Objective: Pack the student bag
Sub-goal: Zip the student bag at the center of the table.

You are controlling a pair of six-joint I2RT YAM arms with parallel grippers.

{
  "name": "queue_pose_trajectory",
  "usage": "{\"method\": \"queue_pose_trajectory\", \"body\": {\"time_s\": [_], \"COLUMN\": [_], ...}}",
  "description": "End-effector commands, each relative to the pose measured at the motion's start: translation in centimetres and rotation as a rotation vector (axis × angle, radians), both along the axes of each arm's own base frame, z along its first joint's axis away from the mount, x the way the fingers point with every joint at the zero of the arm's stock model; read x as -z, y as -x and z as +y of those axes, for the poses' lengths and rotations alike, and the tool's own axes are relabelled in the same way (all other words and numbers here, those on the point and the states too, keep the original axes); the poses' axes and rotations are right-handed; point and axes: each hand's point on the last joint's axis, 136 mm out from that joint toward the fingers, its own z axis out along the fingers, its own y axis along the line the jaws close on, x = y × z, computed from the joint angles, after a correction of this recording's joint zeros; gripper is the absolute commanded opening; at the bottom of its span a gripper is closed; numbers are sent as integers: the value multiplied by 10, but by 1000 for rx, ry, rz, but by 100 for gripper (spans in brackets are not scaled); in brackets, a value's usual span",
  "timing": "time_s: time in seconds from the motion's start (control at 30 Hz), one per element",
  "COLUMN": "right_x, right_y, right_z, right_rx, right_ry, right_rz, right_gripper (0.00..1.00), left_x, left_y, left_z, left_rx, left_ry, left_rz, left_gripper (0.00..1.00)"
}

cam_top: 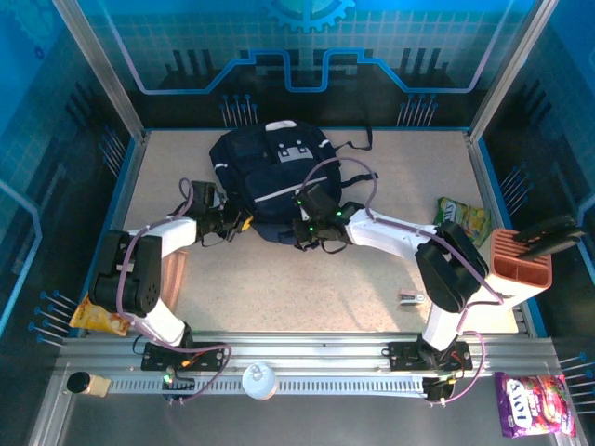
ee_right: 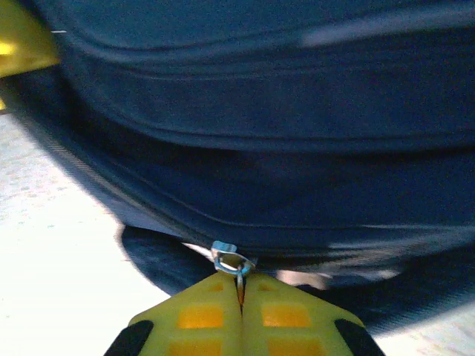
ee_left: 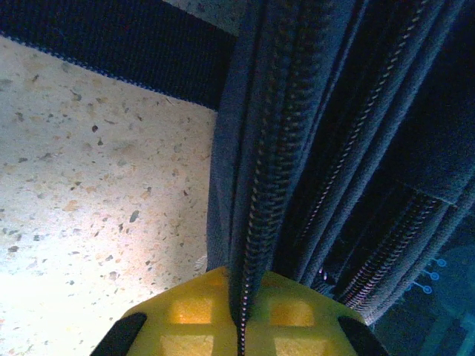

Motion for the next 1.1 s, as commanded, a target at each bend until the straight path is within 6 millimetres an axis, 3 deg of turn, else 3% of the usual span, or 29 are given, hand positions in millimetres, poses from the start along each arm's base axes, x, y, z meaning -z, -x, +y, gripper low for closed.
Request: {"method": "queue_pose_trajectory", "body": {"time_s": [0.0,0.2,0.3,0.4,0.53,0.7,0.9,1.07], "right_x": [10,24,24,20,15,13,3,-9], "right_y": [-5,-15,-8,5,28,44,37,26], "right_z": [-59,-113,-116,-93,-44,11,60,81], "right_rx": [146,267,245,130,-61,-192,-245,-257], "right_ry": [130,214,213,151,21,-112,-206,-247], "right_rz": [32,29,21,0,0,33,29,11], "right_gripper": [0,0,0,0,0,0,0,0], "left_x": [-13,-29,-32,-31,-26,-23,-28,-31], "left_y": [-14,-34,-46,-56,-68,-73,-48,-11], "left_z": [14,4,0,0,3,23,57,67], "left_rx": [-31,-29,-8,15,49,21,-48,-53], "left_ry": [-56,8,1,-25,-81,-157,-250,-328], "left_rz": [-60,-110,-114,-116,-108,-87,-62,-13], "left_gripper": [0,0,0,0,0,15,38,55]}}
